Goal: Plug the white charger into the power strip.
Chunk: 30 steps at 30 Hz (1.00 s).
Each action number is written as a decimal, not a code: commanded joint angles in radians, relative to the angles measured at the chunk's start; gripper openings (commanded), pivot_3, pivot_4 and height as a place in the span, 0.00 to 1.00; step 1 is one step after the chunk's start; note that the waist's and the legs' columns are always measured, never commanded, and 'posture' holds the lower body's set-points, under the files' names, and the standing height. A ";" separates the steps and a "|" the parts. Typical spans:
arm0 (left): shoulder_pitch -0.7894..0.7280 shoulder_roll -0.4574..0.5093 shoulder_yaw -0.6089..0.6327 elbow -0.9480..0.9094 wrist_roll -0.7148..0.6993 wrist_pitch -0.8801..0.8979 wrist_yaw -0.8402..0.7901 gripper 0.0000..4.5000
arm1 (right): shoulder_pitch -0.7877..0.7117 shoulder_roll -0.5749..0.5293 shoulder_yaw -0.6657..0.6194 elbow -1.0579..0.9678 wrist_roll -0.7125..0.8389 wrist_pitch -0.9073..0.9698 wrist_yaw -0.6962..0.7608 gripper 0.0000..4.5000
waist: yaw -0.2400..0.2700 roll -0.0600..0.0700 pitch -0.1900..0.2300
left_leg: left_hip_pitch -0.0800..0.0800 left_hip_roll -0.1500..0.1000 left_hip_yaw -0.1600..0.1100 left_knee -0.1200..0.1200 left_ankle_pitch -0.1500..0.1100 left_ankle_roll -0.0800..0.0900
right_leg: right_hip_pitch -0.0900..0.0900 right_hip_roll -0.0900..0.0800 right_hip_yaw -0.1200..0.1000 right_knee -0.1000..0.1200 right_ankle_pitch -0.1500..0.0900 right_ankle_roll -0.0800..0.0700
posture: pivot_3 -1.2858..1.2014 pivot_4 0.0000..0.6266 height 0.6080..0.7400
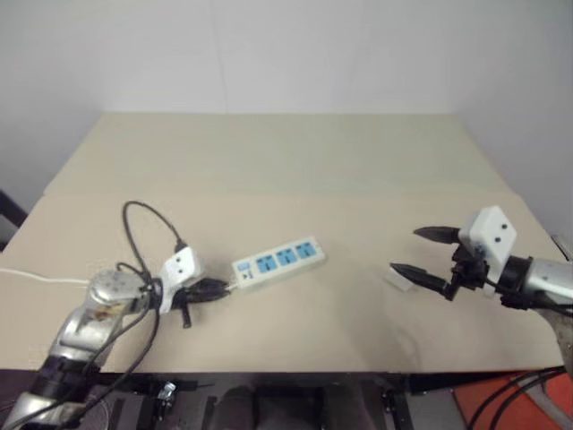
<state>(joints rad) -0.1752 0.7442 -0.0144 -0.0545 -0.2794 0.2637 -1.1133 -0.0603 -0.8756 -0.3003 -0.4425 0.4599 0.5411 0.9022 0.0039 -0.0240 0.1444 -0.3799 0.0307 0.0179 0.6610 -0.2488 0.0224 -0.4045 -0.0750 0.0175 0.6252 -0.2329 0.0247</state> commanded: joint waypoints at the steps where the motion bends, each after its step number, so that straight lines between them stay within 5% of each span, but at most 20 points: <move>1: -0.008 -0.033 0.071 -0.073 -0.090 -0.036 0.002 0.41 | -0.018 0.003 -0.015 -0.012 0.015 -0.025 -0.003 1.00 | 0.005 0.000 0.000 | 0.000 0.000 0.000 0.000 0.000 0.000 | 0.000 0.000 0.000 0.000 0.000 0.000 | 0.52 0.24 1.00; 10: -0.094 -0.163 0.022 0.079 -0.063 -0.198 -0.003 0.99 | -0.040 0.018 0.001 -0.008 0.016 -0.020 -0.015 1.00 | 0.006 0.000 0.000 | -0.001 -0.002 0.000 0.000 0.000 0.000 | 0.000 0.001 0.000 -0.001 0.001 -0.001 | 0.52 0.24 1.00; 30: -0.141 -0.242 -0.098 0.377 0.057 -0.316 -0.019 0.99 | -0.038 0.004 -0.018 -0.045 0.056 0.006 -0.019 1.00 | 0.005 0.000 0.000 | -0.001 -0.001 0.000 0.000 0.000 0.000 | 0.000 0.001 0.000 -0.001 0.001 -0.001 | 0.52 0.24 1.00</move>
<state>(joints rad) -0.3276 0.5065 -0.1058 0.2940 -0.2454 -0.0307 -1.1495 -0.0795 -0.8568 -0.2870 -0.4532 0.4948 0.5453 0.8883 0.0090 -0.0239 0.1443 -0.3812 0.0293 0.0178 0.6612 -0.2489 0.0226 -0.4047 -0.0735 0.0176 0.6246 -0.2323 0.0241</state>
